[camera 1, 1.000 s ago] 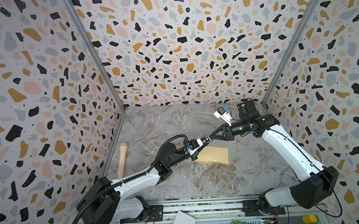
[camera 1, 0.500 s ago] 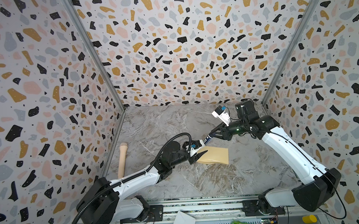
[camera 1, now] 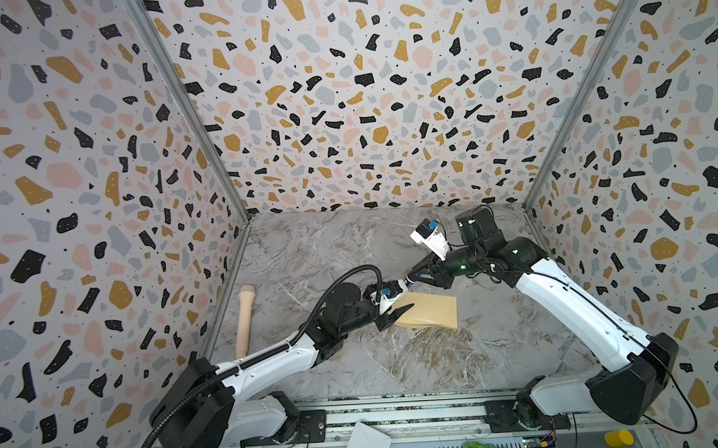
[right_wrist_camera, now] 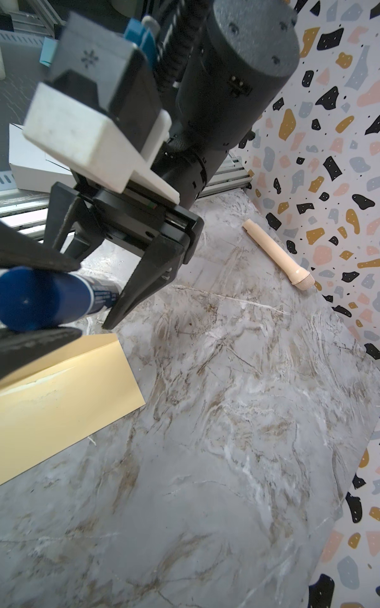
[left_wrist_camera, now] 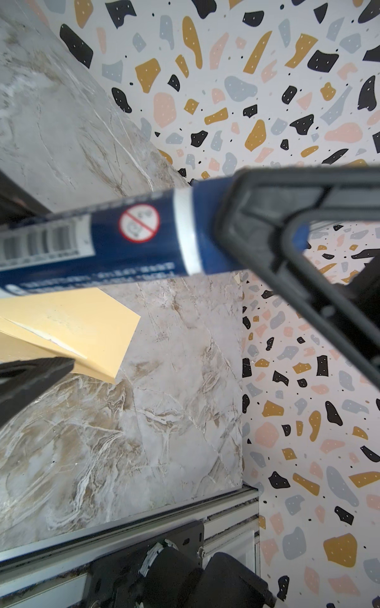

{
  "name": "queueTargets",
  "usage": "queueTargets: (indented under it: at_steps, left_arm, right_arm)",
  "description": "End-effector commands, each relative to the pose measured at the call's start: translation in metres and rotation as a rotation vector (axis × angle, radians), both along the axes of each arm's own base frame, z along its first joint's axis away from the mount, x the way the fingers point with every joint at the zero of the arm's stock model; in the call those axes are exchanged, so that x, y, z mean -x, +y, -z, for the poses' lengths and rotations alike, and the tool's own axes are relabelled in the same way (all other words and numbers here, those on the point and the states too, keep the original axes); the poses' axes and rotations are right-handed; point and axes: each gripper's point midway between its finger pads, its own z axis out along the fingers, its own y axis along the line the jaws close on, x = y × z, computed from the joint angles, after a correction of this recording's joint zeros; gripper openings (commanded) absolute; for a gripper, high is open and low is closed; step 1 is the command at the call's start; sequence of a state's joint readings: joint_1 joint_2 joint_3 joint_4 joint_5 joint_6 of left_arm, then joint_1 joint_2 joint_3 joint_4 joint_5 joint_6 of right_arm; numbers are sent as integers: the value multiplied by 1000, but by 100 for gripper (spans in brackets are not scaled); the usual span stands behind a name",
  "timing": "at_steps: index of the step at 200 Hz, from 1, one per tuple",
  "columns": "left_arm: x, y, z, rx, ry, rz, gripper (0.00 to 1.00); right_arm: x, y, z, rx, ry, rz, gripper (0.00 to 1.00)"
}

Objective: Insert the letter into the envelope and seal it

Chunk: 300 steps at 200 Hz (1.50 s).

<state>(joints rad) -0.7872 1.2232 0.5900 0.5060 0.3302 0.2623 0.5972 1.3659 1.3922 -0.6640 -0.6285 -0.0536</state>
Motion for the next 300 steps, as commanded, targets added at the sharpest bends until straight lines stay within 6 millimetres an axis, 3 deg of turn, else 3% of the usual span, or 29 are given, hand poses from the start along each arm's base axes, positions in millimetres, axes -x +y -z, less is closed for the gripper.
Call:
queueTargets:
  at_steps: [1, 40, 77, 90, 135, 170, 216, 300]
  left_arm:
    - [-5, -6, -36, 88, -58, -5, 54]
    - [-8, -9, -39, 98, -50, -6, 40]
    - [-8, -10, -39, 98, -48, -7, 13]
    - [-8, -10, -37, 94, -44, -5, 0]
    - [-6, -12, -20, 50, -10, 9, 0]
    - [-17, -2, -3, 51, 34, -89, 0]
    - [-17, -1, 18, 26, 66, -95, 0]
    - [-16, 2, 40, -24, 101, -76, 0]
  right_arm:
    - [1, 5, -3, -11, -23, -3, 0]
    - [5, 10, 3, -2, -11, -18, 0]
    - [5, 12, 6, 1, -3, -18, 0]
    - [4, 11, 7, 3, -7, -13, 0]
    - [0, 5, -12, -9, -60, 5, 0]
    - [-15, -18, -32, -43, -74, 78, 0]
    - [-28, -43, -51, -85, -100, 145, 0]
    - [-30, -61, -71, -147, -132, 160, 0]
